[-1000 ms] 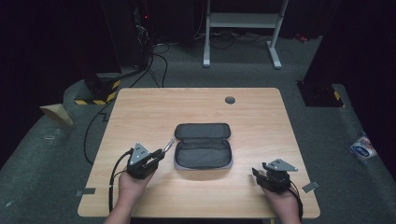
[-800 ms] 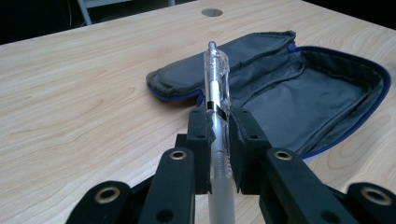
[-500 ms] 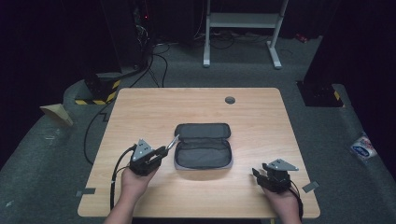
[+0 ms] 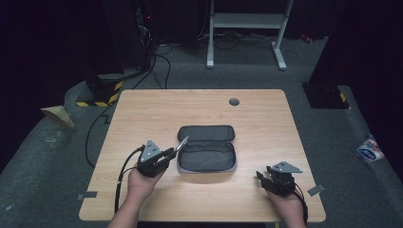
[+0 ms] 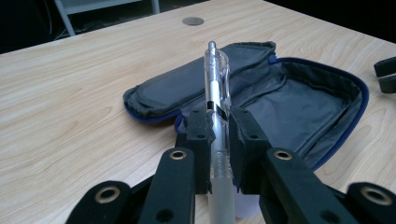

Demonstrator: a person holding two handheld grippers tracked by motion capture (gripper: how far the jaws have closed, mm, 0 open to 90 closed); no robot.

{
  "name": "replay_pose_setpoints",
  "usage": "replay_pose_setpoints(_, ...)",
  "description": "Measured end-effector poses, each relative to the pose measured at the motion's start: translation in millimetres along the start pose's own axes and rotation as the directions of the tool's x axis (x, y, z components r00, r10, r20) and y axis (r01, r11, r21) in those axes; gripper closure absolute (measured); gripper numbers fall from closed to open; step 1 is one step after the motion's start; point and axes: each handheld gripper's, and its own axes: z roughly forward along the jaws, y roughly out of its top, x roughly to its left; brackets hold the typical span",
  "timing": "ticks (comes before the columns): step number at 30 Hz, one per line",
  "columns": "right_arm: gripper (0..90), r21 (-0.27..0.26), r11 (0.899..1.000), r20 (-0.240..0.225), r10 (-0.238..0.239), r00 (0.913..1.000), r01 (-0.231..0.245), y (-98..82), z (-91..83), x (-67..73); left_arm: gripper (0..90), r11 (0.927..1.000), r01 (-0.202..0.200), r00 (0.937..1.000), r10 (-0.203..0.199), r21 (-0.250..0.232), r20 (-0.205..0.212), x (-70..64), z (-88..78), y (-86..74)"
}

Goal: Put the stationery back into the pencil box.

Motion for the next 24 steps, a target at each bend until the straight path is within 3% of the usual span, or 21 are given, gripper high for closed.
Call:
replay_pose_setpoints(17, 48.6, 0.009, 1.000, -0.016, 0.014, 0.9998, -0.014, -0.2, 1.5, -2.4, 79.0, 0.9974, -0.050, 0.9969, 0.046, 0.052, 0.063, -14.2, 30.0, 17.8)
replay_pose_setpoints(24, 48.6, 0.009, 1.000, -0.015, 0.028, 0.9995, -0.028, -0.4, 1.2, -2.5, 79.0, 0.9942, -0.081, 0.9911, 0.073, 0.071, 0.111, -20.4, 42.4, 26.4)
